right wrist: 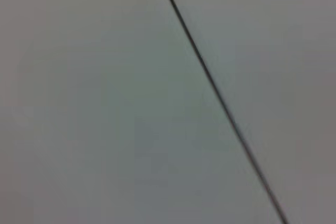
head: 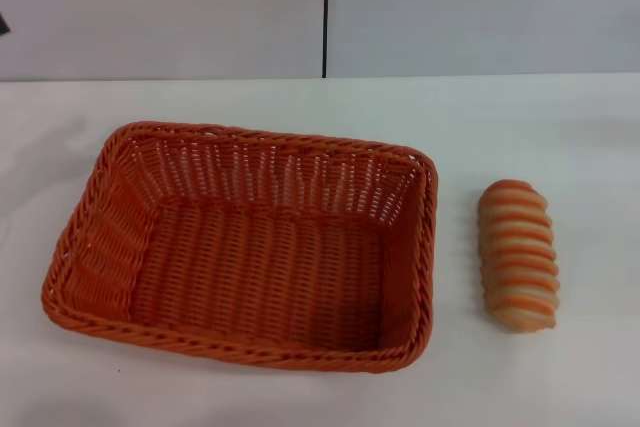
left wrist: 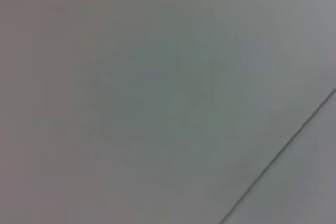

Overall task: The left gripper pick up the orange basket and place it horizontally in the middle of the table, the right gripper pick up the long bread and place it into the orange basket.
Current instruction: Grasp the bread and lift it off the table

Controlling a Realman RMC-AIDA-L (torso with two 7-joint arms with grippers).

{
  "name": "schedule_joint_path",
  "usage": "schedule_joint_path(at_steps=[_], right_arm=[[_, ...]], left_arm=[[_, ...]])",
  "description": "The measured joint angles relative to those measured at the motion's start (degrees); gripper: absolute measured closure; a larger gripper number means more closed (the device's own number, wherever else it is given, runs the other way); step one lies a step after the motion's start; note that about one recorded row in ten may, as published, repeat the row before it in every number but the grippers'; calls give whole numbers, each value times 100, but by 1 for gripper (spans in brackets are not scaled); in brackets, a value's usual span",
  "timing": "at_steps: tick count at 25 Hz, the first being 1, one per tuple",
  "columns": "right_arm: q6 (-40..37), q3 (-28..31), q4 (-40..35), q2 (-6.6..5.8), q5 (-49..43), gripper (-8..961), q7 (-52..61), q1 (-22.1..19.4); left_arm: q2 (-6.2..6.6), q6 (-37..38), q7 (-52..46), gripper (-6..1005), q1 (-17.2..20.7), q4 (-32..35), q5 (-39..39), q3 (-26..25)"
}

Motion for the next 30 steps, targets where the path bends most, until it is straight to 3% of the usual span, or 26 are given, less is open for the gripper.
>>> schedule_joint_path(at_steps=[2, 3, 6, 7, 9, 12, 14, 17, 24, 26, 27, 28, 30], right_arm=[[-458, 442, -306, -168, -1320, 259, 1000, 276], [-458, 442, -306, -168, -1320, 259, 1000, 276], [-1405, 1007, -504, -412, -2675, 259, 1802, 712], [-2013, 1249, -623, -570, -3537, 259, 2228, 1052], [-2240, 1294, -677, -628, -3899, 259, 2400, 1199], [-2959, 1184, -828, -832, -5461, 259, 2868, 1846], [-3077, 1060, -841, -863, -5832, 259, 2941, 2003], [-3149, 427, -937, -862, -6628, 259, 3134, 2319], [-2998, -29, -832, -829, -6693, 259, 3247, 2507], [-2928, -139, -745, -779, -6689, 259, 3250, 2582], [-2860, -266, -688, -691, -6677, 259, 3234, 2634], [-2860, -266, -688, -691, -6677, 260, 3234, 2634], [-2764, -378, -679, -579, -6668, 260, 3197, 2675]], left_arm=[[2, 28, 805, 234, 48, -523, -390, -133], [4, 67, 1243, 234, 71, -821, -581, -186], [13, 185, 2122, 233, 113, -1381, -885, -244], [13, 237, 2454, 233, 131, -1564, -956, -254], [14, 270, 2707, 233, 148, -1696, -999, -268], [18, 350, 3503, 234, 179, -2324, -1138, -425], [18, 451, 4029, 235, 182, -2732, -1188, -522], [18, 665, 4970, 236, 223, -3347, -1194, -573], [15, 808, 6444, 239, 482, -4387, -1220, -604], [9, 859, 6900, 239, 589, -4688, -1225, -617], [4, 908, 7276, 239, 672, -4936, -1210, -606], [4, 908, 7276, 240, 672, -4936, -1210, -606], [3, 946, 7505, 240, 726, -5108, -1196, -595]])
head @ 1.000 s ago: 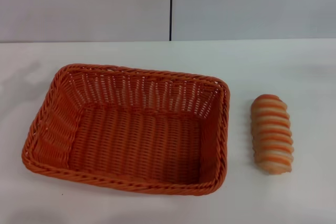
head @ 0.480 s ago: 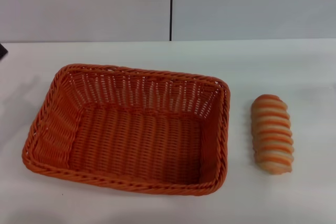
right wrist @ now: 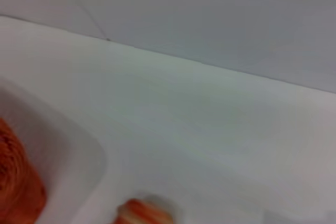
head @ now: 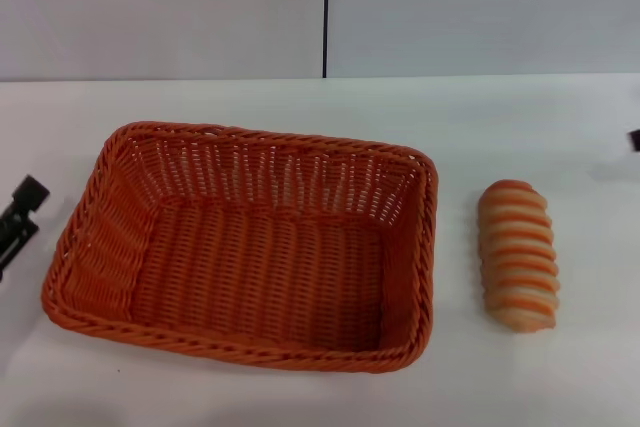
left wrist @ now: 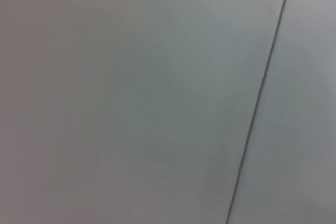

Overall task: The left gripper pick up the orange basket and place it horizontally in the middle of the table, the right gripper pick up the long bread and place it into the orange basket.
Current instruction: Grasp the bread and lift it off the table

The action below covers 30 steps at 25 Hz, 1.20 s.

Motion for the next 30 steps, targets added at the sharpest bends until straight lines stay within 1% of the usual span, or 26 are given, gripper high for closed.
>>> schedule_joint_path(at_steps=[1, 2, 3, 6, 7, 8, 12, 21, 30], right_arm=[[43, -42, 14, 61, 0, 260, -28, 28], [122, -126, 91, 180, 0, 260, -90, 114], [122, -126, 91, 180, 0, 260, -90, 114], [210, -252, 333, 307, 1, 260, -135, 272], [258, -362, 501, 398, -7, 260, -144, 363], [258, -362, 501, 398, -7, 260, -144, 363], [544, -568, 704, 601, -36, 260, -133, 409], [928, -587, 1182, 623, -25, 260, -192, 458], [1125, -588, 1209, 728, 0, 260, -320, 461]], left_arm=[[1, 24, 191, 240, 41, -159, 3, 1], [1, 31, 282, 240, 52, -219, 4, 2], [0, 30, 394, 240, 58, -315, 8, 7], [0, 10, 456, 240, 63, -431, 21, 34], [0, 11, 458, 240, 67, -441, 21, 37], [-6, 23, 461, 240, 76, -456, 24, 40], [-23, 41, 468, 241, 97, -472, 29, 42], [-19, 75, 470, 242, 100, -476, 34, 42], [-8, 96, 475, 243, 105, -480, 34, 68]])
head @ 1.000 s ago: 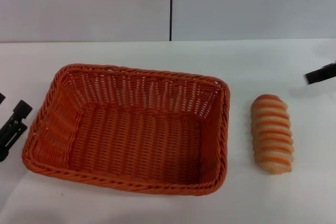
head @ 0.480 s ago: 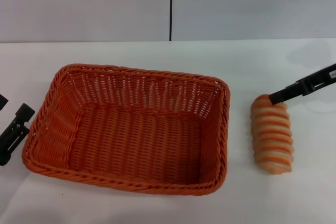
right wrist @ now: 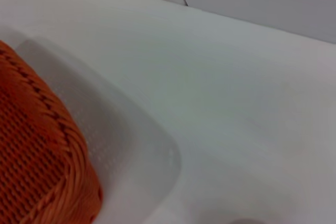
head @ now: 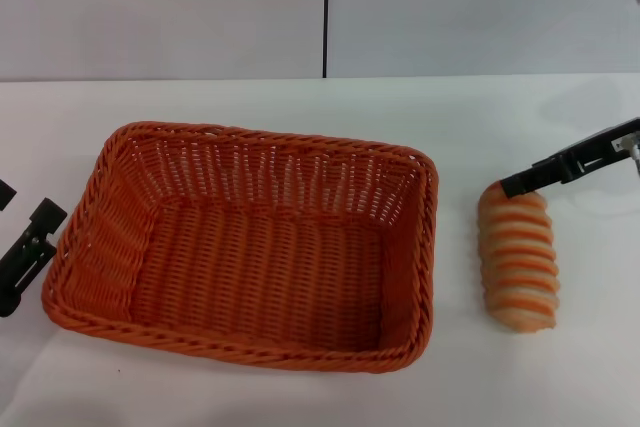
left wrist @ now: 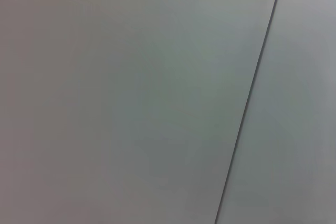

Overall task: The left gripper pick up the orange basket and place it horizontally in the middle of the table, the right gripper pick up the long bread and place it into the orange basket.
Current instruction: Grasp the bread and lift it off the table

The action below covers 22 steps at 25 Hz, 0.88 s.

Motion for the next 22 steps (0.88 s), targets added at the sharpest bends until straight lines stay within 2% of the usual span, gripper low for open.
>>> schedule_joint_path(at_steps=[9, 17, 22], right_arm=[[171, -9, 125, 119, 8, 261, -47, 41], [158, 2, 137, 142, -6, 260, 16, 30], [151, -53, 191, 142, -37, 506, 22, 6]], left_arm=[[14, 12, -5, 243, 6, 22, 0, 0], [21, 2, -30, 244, 34, 51, -1, -3], [23, 0, -48, 245, 54, 54, -1, -25]])
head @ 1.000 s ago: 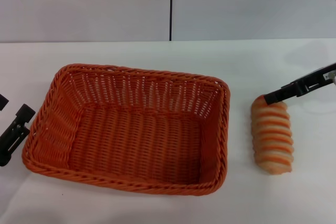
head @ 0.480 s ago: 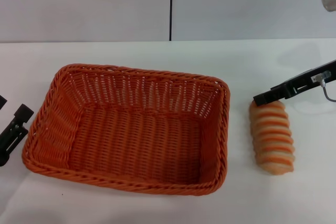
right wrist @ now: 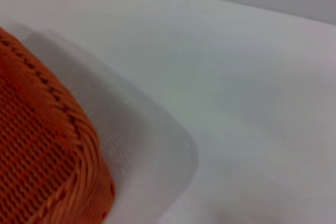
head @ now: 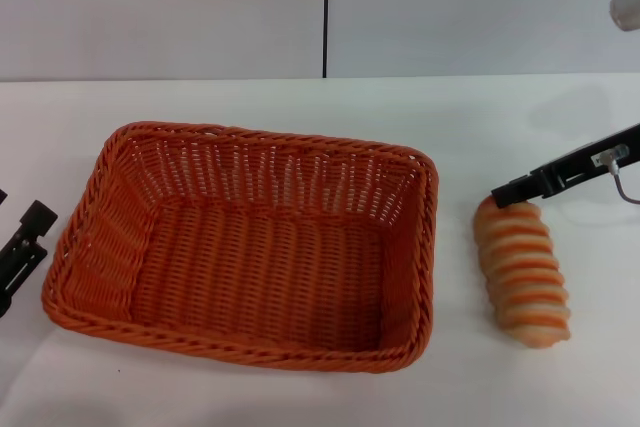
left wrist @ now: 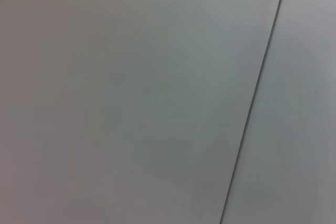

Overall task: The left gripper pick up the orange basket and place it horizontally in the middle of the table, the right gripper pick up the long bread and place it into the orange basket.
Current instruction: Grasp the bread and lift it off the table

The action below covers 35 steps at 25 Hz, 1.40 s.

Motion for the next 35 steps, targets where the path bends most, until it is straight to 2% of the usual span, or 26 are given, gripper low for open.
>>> schedule_joint_path(at_steps=[3, 8, 25, 27, 35], right_arm=[[19, -19, 31, 4, -1, 639, 0, -7], [25, -181, 34, 27, -3, 737, -18, -16], [39, -280, -109, 26, -19, 799, -45, -43], [40, -276, -153, 26, -19, 843, -38, -48], [-311, -248, -917, 82, 34, 896, 72, -272]], left_arm=[[0, 7, -11, 245, 6, 6, 1, -14], [0, -1, -13, 245, 2, 9, 0, -4], [0, 3, -26, 244, -46, -30, -26, -19], [0, 7, -35, 244, -51, -31, -30, -19], [-2, 2, -40, 244, -63, -44, -37, -19]])
